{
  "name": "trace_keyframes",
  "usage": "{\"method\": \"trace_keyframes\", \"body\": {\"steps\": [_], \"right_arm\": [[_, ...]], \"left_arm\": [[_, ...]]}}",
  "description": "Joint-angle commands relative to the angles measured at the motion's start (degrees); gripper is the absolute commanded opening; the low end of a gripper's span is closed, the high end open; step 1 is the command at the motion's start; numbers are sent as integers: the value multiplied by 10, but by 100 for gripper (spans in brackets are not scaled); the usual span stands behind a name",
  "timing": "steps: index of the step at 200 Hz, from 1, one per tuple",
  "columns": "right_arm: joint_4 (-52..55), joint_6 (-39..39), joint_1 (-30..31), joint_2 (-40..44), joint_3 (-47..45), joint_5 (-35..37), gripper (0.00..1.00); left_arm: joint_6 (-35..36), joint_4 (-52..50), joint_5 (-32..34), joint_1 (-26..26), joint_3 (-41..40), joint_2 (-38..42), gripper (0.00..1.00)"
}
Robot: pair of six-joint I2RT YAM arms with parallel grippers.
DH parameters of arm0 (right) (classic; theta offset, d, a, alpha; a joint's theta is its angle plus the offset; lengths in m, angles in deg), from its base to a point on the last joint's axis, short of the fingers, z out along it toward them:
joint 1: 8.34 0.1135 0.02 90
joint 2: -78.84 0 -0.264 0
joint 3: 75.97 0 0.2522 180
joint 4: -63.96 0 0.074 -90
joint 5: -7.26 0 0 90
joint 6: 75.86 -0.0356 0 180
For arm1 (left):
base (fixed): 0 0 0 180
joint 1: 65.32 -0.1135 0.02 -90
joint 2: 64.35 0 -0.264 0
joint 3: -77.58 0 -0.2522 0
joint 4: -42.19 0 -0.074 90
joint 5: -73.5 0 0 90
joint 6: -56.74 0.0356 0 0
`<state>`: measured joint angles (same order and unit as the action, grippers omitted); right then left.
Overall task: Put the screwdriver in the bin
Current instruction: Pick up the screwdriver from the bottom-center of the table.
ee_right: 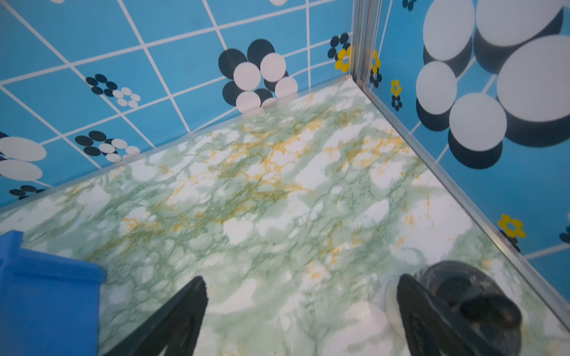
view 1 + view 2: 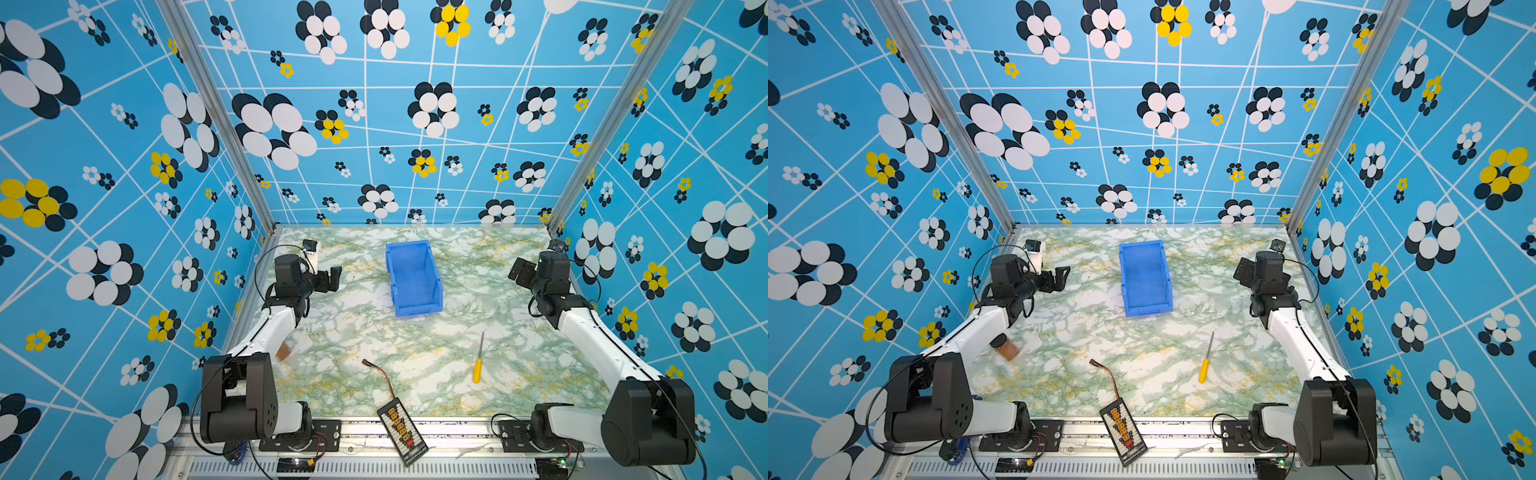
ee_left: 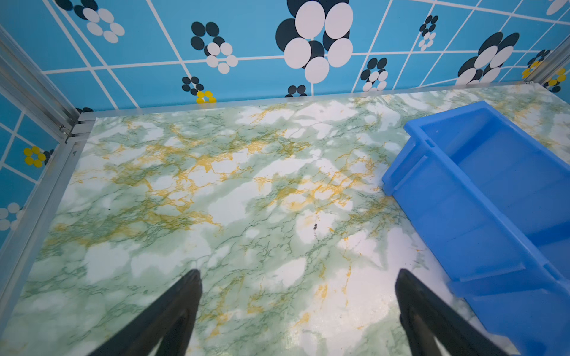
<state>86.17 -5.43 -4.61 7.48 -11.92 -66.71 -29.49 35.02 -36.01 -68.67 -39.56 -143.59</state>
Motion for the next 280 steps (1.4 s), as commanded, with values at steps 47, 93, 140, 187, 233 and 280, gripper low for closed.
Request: {"method": "trace_keyframes", "body": {"steps": [47,93,140,187,233,280], "right_arm": [[458,-123,161,25,46,-85,84],[491,-200,271,41,-15,-167,75],[417,-242,313,17,-73,-213,67],[376,-258,333,-24,-87,-205,62],[374,-265,333,-40,-103,-183,57],[361,-265,333,-57,-112,-180,53]], "left_arm": [[26,-342,48,22,260,-42,99],[13,-397,30,24,328,-74,99],[-10,-394,10,28,327,-79,99],[-5,-375,24,39,310,-78,99],[7,-365,41,48,296,-79,99],[7,-362,45,52,294,-79,99]]}}
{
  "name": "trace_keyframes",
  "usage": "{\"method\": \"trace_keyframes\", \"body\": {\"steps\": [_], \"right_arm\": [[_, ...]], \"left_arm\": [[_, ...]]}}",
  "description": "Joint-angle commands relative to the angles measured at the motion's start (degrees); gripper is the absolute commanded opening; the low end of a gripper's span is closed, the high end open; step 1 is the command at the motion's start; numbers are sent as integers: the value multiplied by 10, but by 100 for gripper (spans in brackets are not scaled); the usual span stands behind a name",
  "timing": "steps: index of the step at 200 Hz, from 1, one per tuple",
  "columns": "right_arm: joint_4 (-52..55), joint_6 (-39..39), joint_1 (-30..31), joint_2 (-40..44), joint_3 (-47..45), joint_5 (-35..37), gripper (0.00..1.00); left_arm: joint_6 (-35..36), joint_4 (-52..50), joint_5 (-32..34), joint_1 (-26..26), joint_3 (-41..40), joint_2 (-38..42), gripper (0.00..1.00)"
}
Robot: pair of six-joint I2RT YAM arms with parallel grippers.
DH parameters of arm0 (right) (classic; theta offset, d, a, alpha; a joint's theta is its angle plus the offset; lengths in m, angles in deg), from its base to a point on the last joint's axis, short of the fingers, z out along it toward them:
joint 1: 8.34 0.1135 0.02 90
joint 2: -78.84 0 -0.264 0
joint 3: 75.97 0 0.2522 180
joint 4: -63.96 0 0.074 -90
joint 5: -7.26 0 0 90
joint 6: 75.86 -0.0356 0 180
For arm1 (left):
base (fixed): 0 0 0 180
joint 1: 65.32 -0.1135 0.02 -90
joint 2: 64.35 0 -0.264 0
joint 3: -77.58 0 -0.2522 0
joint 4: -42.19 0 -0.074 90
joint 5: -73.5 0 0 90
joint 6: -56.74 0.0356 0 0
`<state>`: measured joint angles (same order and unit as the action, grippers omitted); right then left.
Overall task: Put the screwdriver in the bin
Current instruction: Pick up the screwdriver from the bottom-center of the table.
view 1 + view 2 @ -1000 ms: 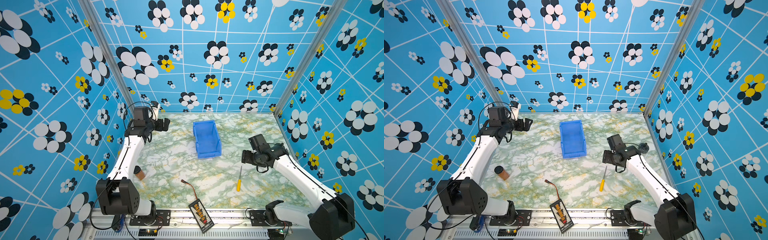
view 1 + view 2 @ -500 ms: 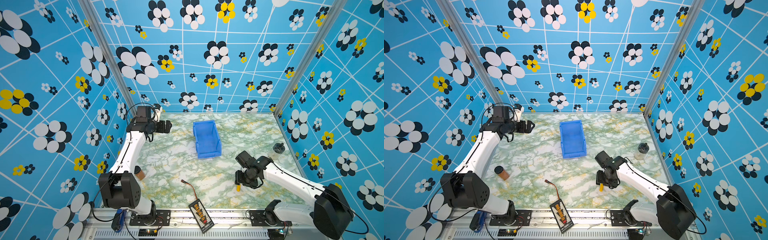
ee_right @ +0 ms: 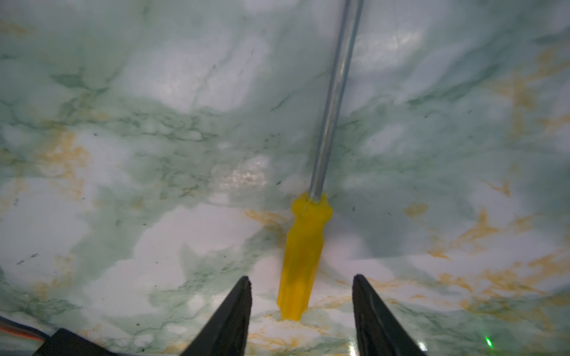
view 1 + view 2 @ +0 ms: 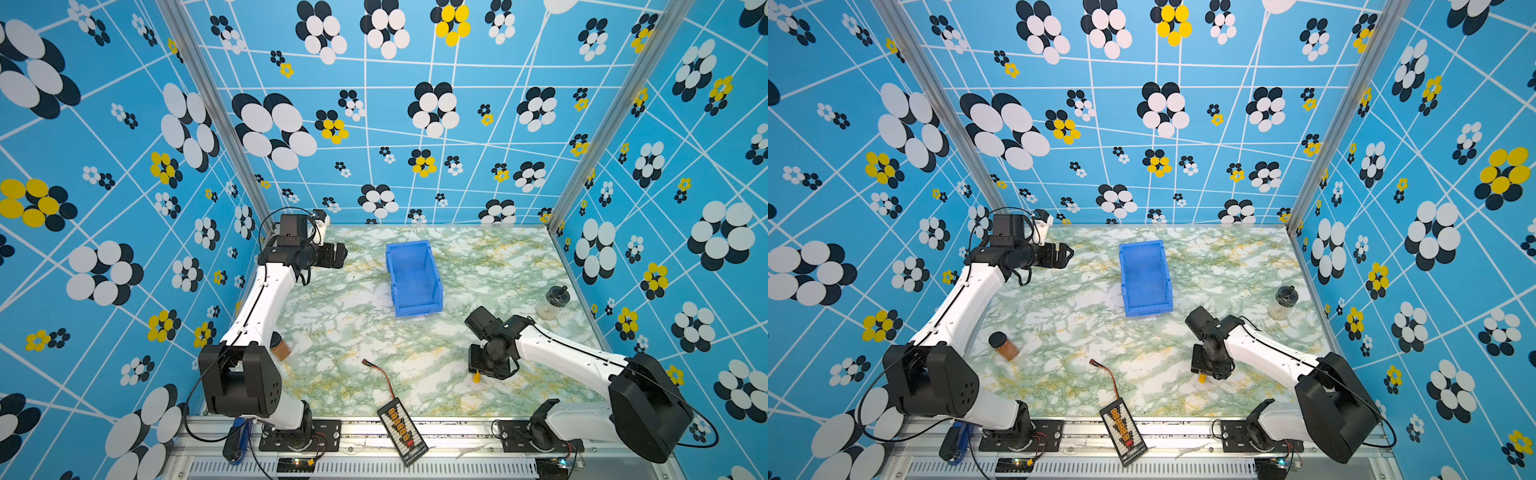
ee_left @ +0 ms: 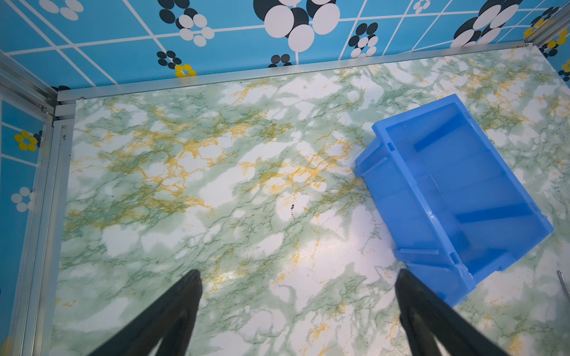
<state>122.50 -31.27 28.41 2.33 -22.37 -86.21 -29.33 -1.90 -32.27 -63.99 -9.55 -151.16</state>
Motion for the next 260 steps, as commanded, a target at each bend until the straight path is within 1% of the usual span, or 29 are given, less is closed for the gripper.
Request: {"method": "trace_keyframes", "body": {"steps": [1,43,57,113,120,157,165,177,186,260], "right_arm": [[-3,-7,3,-6,-8,15,53],[-22,-11,3,-18,-19,16,50],[-28,-15,3,-21,-23,15,47],[-31,-21,3,-11,-38,23,42],[-32,-21,3,-9,-40,23,39],[-28,-18,3,-2,-44,33,35],[-27,-16,3,1,-44,35,31],[-23,-15,3,6,-43,39,30],[-23,-12,3,11,-43,40,25],[-3,-8,3,54,-16,65,23]], "left_arm": [[6,7,7,6,-7,-3,99],[4,7,7,8,-5,-2,99],[4,6,7,8,-4,-1,99],[3,7,7,10,-7,1,99],[3,7,7,10,-8,1,99],[1,7,7,11,-9,3,99],[2,7,7,11,-9,4,99],[3,8,8,12,-9,6,99],[3,8,9,12,-8,7,99],[16,4,8,14,3,6,99]]}}
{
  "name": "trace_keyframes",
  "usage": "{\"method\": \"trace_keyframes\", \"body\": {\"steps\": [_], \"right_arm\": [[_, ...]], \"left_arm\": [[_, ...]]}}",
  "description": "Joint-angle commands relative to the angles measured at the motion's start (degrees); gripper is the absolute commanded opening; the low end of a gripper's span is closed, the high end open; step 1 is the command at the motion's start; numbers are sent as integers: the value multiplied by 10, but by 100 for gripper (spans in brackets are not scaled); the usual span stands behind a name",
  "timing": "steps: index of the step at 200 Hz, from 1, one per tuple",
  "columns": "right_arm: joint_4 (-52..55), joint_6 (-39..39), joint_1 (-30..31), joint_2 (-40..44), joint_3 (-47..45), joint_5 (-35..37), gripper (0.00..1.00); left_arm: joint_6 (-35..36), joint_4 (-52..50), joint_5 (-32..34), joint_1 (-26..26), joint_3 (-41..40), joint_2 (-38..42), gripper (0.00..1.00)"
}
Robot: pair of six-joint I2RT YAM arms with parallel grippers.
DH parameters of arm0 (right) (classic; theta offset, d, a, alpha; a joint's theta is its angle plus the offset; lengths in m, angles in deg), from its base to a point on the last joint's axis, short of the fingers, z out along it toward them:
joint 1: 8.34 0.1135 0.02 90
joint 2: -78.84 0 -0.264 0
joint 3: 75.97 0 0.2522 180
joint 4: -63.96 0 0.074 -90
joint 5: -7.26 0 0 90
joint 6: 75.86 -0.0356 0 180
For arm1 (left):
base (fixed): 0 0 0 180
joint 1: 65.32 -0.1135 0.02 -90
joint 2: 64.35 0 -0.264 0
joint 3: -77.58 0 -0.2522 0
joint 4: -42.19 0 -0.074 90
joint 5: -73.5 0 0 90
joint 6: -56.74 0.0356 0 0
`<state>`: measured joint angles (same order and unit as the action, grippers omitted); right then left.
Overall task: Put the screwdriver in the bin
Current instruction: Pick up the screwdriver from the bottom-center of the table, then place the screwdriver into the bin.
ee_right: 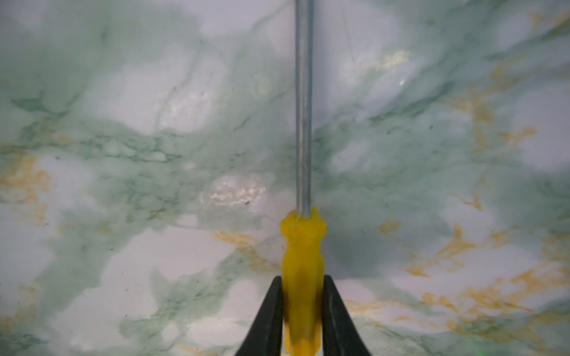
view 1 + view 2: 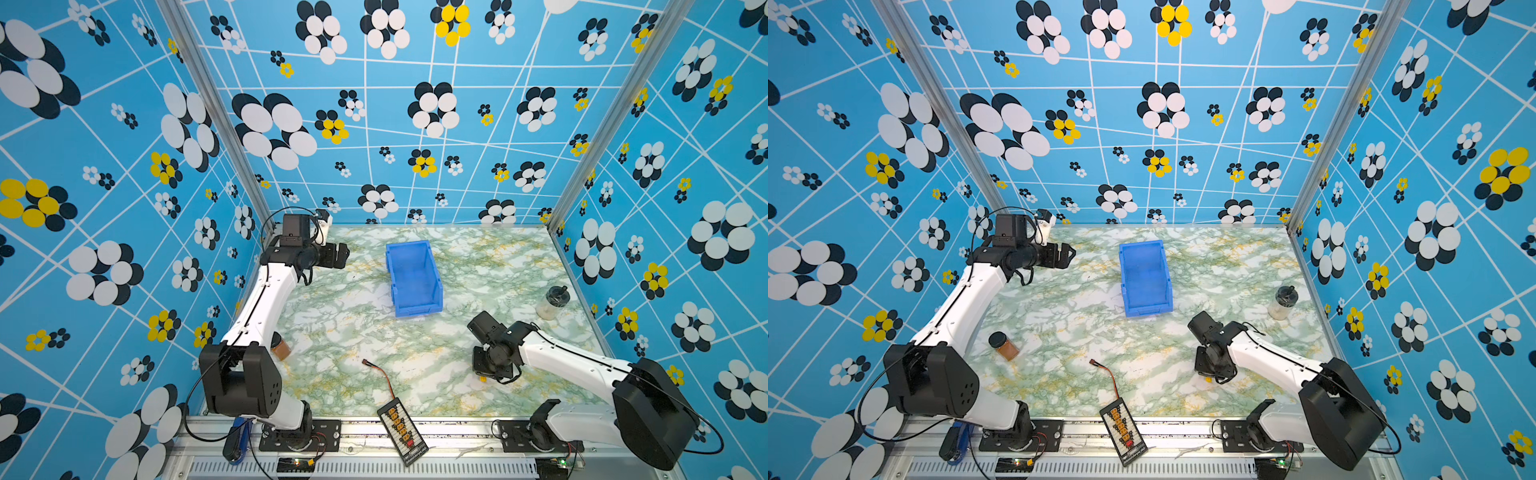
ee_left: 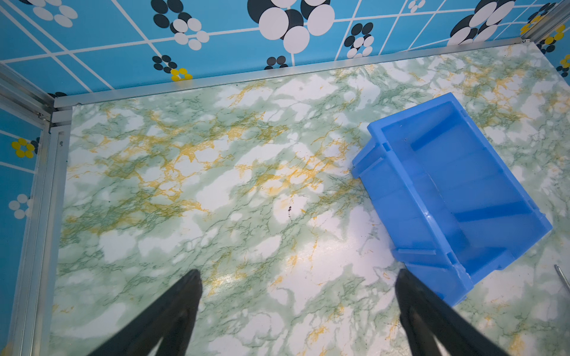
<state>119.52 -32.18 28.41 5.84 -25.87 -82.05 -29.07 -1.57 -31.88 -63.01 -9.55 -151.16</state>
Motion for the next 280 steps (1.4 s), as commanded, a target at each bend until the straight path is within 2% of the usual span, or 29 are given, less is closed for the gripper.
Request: {"method": "trace_keyframes", "body": {"steps": [1,86,129,241,280], "right_arm": [[28,2,3,19,20,24,23],[88,53,2,16,144,68,23],[85,92,-2,-6,212,83,24],[73,209,-8,-221,480,57,23],[75,220,-9,-268,521,43,23]], "left_arm": [[13,1,4,4,3,6,99],[21,-6,15,12,15,5,99],[24,-12,14,16,15,12,99],[41,-16,25,33,-29,65,99],[37,-13,26,34,-38,74,99]]}}
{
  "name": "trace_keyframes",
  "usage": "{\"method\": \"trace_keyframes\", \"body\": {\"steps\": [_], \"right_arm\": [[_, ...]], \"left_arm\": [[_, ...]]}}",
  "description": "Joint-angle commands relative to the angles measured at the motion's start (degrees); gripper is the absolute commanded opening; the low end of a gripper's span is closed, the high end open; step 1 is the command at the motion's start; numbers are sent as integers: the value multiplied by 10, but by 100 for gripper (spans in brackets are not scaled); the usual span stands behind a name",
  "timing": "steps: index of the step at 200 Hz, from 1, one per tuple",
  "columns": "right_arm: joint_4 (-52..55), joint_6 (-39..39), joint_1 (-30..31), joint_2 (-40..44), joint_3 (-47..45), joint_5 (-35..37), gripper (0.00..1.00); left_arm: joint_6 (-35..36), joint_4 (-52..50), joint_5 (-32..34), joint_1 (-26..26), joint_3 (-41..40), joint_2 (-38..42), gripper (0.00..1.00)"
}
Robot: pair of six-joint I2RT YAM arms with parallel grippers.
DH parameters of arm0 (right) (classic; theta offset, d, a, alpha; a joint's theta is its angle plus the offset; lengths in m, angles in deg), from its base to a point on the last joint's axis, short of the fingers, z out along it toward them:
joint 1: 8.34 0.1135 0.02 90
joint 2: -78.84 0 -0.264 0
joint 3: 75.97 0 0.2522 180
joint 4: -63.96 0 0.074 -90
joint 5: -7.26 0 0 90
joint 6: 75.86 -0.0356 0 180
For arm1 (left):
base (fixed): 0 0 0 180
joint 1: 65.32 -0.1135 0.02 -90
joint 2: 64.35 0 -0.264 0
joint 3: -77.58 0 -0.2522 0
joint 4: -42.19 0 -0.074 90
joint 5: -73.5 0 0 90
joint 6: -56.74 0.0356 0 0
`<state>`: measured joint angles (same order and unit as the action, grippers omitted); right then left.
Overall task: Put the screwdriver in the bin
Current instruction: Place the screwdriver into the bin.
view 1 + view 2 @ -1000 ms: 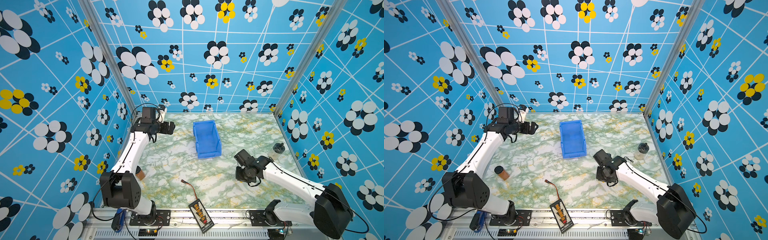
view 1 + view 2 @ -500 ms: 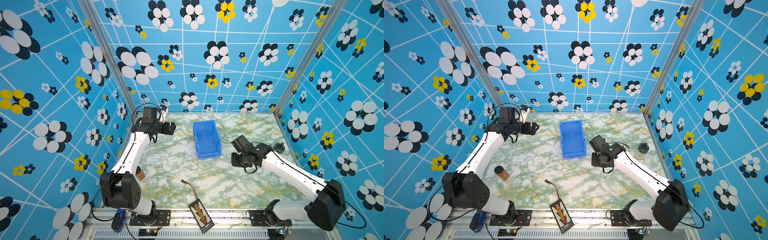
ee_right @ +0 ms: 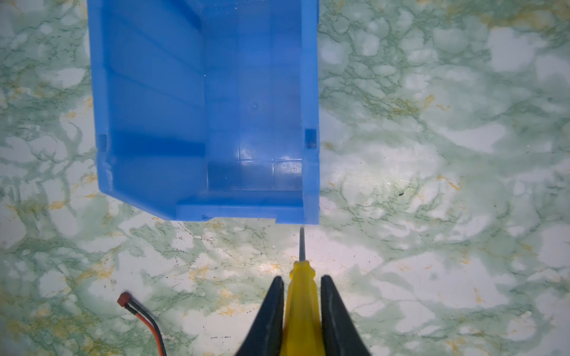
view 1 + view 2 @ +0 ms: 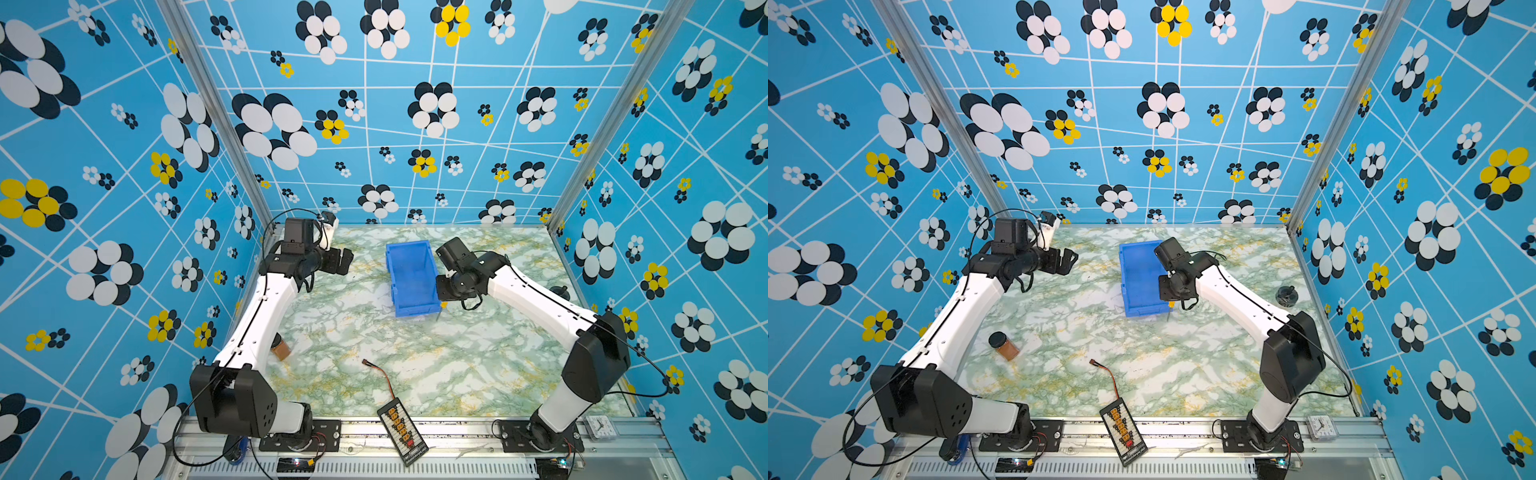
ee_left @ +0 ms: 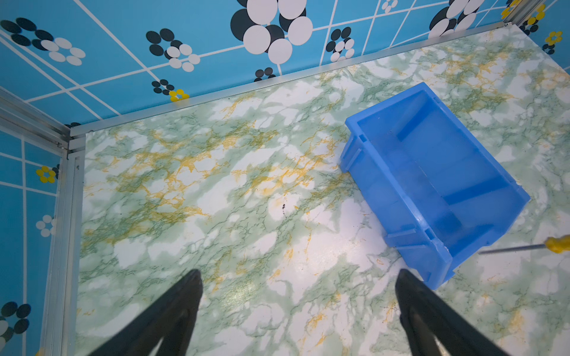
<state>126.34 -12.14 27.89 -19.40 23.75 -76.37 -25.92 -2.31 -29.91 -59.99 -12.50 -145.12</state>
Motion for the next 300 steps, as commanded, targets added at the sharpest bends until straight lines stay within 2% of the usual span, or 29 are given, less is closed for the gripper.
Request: {"method": "trace_keyframes", "body": {"steps": [1,104,160,224,300], "right_arm": [[7,20,-4,-16,25,-14,23],[50,42,-5,4,52,-22,19],[85,55,-5,-1,130,-42,19],[118,72,-7,-44,230,-67,18],[43,82,-20,-110,279,-52,17]], "left_arm": [[6,-6,6,4,-8,13,99],[9,-3,10,6,-11,10,99],[8,-4,10,7,-9,12,99],[11,-5,16,8,-9,17,99],[11,-2,16,11,-8,15,99]]}}
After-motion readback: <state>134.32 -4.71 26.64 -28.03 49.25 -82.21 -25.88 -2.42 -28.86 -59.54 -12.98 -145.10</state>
